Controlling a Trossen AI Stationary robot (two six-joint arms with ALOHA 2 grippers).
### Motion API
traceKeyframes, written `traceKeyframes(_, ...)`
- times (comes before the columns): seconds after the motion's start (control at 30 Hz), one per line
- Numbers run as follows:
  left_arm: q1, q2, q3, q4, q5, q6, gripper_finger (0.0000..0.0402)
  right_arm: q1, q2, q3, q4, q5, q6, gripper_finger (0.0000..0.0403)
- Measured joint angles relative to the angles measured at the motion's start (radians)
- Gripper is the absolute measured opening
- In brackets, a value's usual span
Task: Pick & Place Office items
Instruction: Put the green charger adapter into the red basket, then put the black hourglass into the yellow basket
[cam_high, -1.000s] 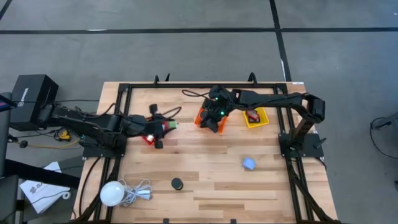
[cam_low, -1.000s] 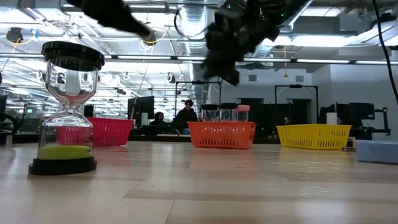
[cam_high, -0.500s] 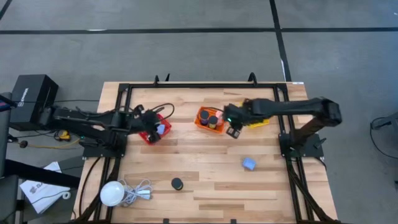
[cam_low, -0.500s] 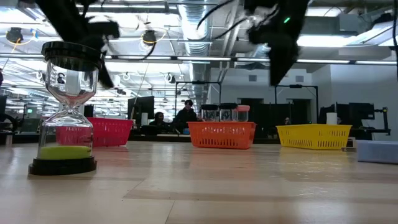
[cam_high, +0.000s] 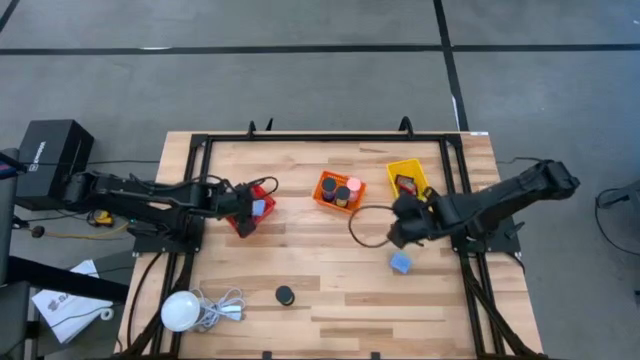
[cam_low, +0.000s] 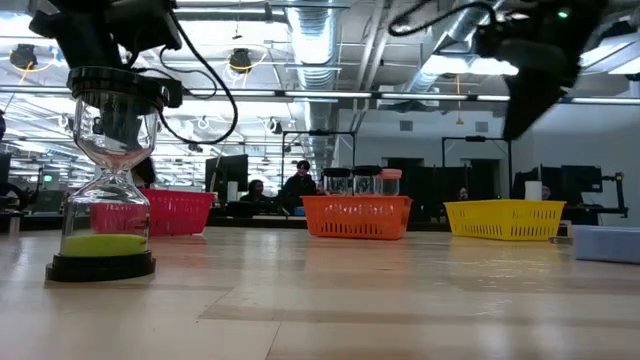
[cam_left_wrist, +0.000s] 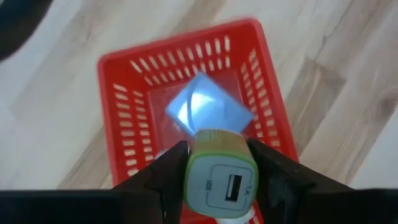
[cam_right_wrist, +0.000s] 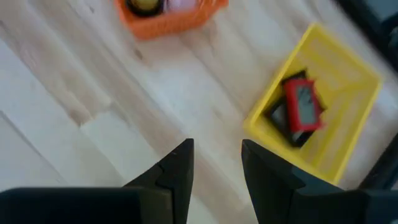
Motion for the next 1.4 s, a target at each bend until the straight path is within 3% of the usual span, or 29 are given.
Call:
traceKeyframes(0.2, -0.002, -0.001, -0.035, -0.009, 0.086, 0.026, 0.0178, 0.092, 0.001, -0.09, 0.023, -0.047, 0.201, 0.0126)
traceKeyframes(0.4, -0.002, -0.001, -0.041, -0.001, 0.089, 0.027, 0.0198, 0.107, 0.053, -0.116, 0.055, -0.126, 0.291, 0.0126)
traceKeyframes(0.6, -0.002, -0.001, -0.012, 0.001, 0.073, 0.027, 0.0204, 0.049, 0.084, -0.116, 0.077, -0.261, 0.177, 0.0126)
traceKeyframes(0.97, -0.067, -0.02, 0.085, 0.063, 0.07, 0.081, 0.0205, -0.014, 0.08, -0.115, 0.234, -0.305, -0.034, 0.0126)
traceKeyframes(1.13, -0.174, -0.02, 0.09, 0.251, 0.071, 0.159, 0.0205, 0.025, 0.08, -0.115, 0.258, -0.366, -0.257, 0.0126)
traceKeyframes(1.4, -0.363, -0.02, 0.09, 0.516, 0.124, 0.166, 0.0205, 0.085, 0.005, -0.165, 0.391, -0.321, -0.382, 0.0125)
